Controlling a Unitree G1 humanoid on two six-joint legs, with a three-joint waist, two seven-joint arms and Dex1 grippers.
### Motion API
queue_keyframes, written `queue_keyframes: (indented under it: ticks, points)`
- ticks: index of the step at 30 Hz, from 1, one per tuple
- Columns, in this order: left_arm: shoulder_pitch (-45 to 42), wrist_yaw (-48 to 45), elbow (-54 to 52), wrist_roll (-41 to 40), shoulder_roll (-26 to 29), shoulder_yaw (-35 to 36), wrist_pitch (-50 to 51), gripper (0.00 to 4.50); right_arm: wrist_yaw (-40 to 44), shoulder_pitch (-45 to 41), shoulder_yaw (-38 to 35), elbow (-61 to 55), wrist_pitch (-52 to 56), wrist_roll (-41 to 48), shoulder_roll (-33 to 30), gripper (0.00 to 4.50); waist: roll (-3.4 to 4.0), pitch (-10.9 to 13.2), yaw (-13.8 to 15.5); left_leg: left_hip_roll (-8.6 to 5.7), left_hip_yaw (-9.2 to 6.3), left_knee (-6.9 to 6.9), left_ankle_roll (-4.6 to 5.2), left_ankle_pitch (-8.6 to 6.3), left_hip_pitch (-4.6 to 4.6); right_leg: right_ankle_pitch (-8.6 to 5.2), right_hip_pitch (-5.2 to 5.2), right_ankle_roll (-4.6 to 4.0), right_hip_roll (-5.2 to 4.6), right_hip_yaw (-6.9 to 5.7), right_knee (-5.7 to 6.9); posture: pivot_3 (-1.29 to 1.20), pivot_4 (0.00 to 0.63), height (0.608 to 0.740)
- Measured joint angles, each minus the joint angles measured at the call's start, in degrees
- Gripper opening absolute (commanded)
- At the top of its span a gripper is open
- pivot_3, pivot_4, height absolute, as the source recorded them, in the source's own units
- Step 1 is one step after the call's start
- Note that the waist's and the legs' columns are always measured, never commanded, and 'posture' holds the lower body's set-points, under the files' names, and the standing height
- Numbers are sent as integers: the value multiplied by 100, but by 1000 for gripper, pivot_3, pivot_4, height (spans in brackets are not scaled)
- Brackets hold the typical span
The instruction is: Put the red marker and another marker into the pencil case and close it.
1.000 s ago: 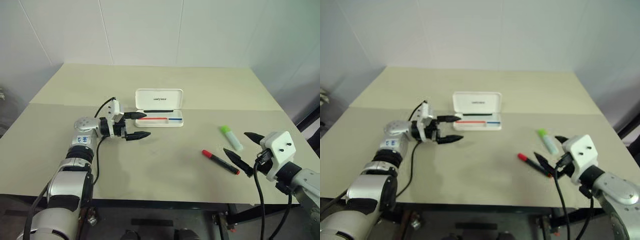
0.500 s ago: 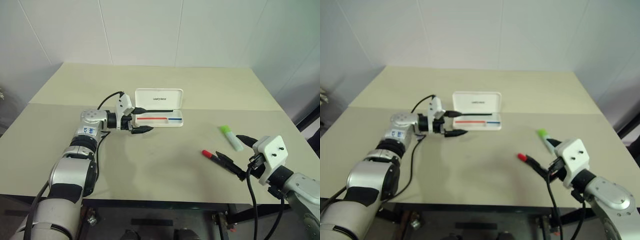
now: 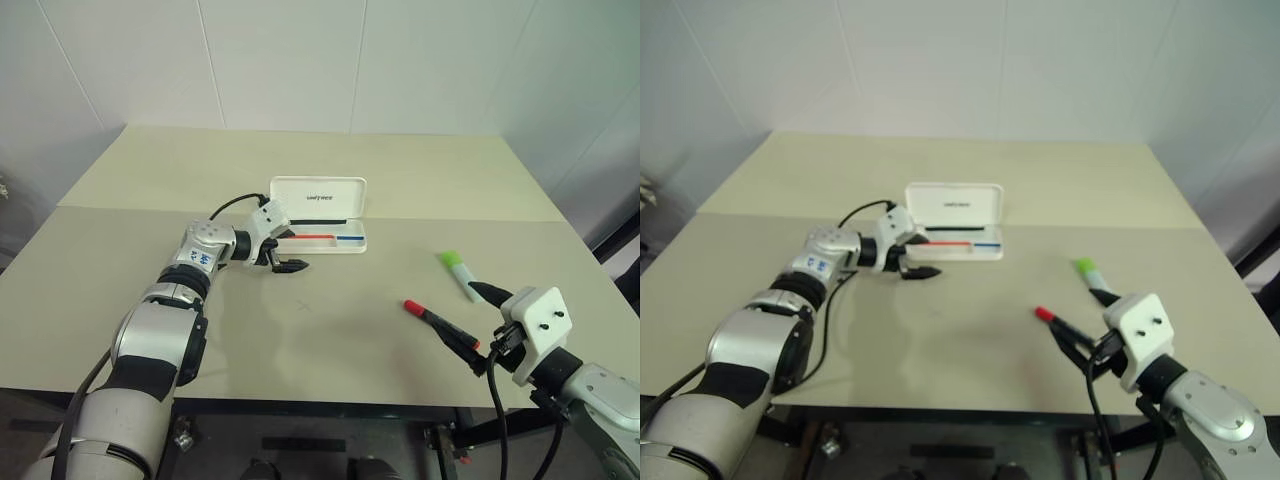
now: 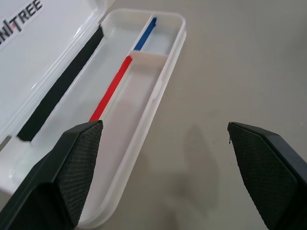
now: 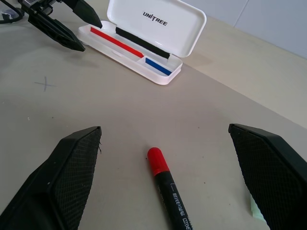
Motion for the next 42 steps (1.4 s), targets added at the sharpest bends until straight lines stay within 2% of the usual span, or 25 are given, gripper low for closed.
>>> queue_keyframes:
  ticks: [17,20,31,32,42]
  points:
    - [-37,1235,152,528,-314,-50,645,4469,1,-40,0,47,-104,-4,-18,4500,-1,0,0,-1,2,0,0,0,2,0,1,1,0,1,3,0,150,740]
    - [-69,1338,152,586,-341,-51,775,3876,4,-81,-1,57,-103,-3,-24,4500,-1,0,-3,-1,3,4,-1,1,7,0,2,1,0,1,11,0,150,740]
    - [-110,1411,153,642,-378,-31,875,238,83,-221,-5,195,-103,-1,-114,4500,-1,1,-3,-1,4,1,-3,4,7,1,3,3,0,2,8,0,150,740]
    - [-113,1411,152,635,-376,-10,866,25,100,-225,-5,210,-103,0,-120,4500,-1,1,-3,-1,4,0,-3,4,7,1,3,3,1,2,7,0,150,740]
    - [-179,865,187,600,-281,102,664,25,239,-385,-11,374,-103,14,-264,4500,-2,1,-5,-2,5,-1,-3,4,4,1,1,3,0,2,4,0,150,740]
